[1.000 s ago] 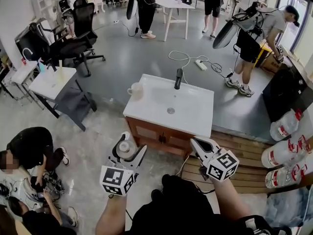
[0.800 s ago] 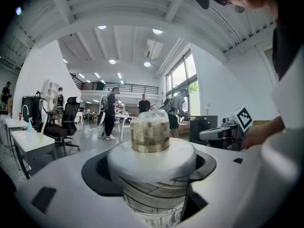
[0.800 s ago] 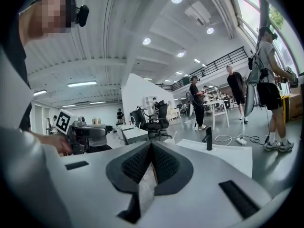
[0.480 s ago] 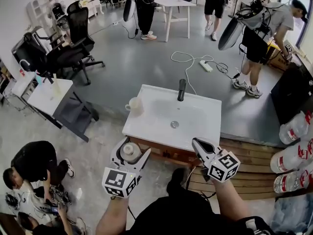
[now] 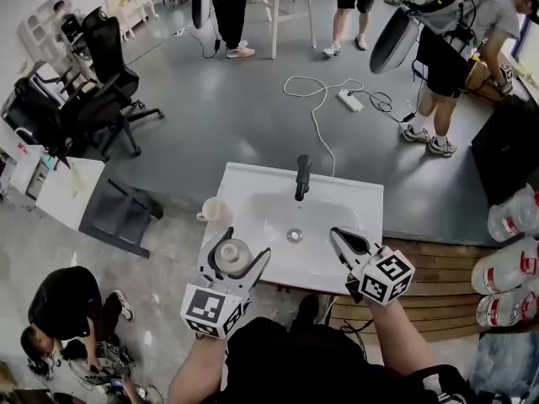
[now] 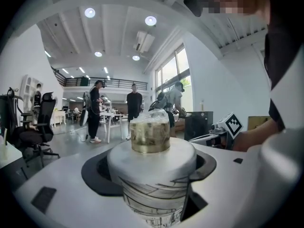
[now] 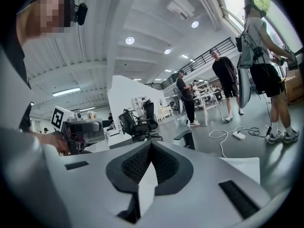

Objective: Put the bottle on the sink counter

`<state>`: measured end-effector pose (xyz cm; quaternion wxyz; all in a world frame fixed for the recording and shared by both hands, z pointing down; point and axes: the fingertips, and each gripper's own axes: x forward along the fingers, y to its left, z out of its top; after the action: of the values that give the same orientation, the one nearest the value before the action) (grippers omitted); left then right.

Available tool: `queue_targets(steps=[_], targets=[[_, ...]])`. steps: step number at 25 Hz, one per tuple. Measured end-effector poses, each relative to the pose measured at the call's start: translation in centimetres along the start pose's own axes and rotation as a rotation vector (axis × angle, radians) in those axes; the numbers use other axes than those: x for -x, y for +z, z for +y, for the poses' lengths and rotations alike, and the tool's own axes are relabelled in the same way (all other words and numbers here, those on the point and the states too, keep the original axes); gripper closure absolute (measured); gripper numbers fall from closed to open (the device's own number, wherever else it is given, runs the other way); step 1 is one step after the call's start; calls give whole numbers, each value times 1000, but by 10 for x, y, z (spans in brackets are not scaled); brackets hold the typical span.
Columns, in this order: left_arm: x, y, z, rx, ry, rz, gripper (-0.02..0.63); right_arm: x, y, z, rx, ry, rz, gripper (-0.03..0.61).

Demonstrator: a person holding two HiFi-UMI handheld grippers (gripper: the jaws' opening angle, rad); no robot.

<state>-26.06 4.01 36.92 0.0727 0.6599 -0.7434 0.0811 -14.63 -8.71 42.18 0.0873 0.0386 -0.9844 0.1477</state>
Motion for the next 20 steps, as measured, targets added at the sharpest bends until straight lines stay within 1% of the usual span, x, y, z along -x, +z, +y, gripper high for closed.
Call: queue_targets(steps=[4, 7, 9, 13, 15, 20], targets=[[-27, 2, 11, -7, -69, 8, 270, -14, -1, -11, -26, -47, 9, 563], [-47, 3, 25, -5, -125, 14, 270, -25, 0, -17, -43, -108, 19, 563], [-57, 2, 30, -1, -177, 19, 270, -29, 1, -16, -58, -153, 19, 563], [-73, 1, 30, -3, -298, 16, 270, -29, -3, -15, -81, -265, 29, 563], [-79, -4, 29, -12, -353, 19, 270, -31, -6, -11, -98, -307, 25, 563], [-101, -23, 24, -9, -438, 48, 270, -28, -30, -1, -129, -376, 44, 563]])
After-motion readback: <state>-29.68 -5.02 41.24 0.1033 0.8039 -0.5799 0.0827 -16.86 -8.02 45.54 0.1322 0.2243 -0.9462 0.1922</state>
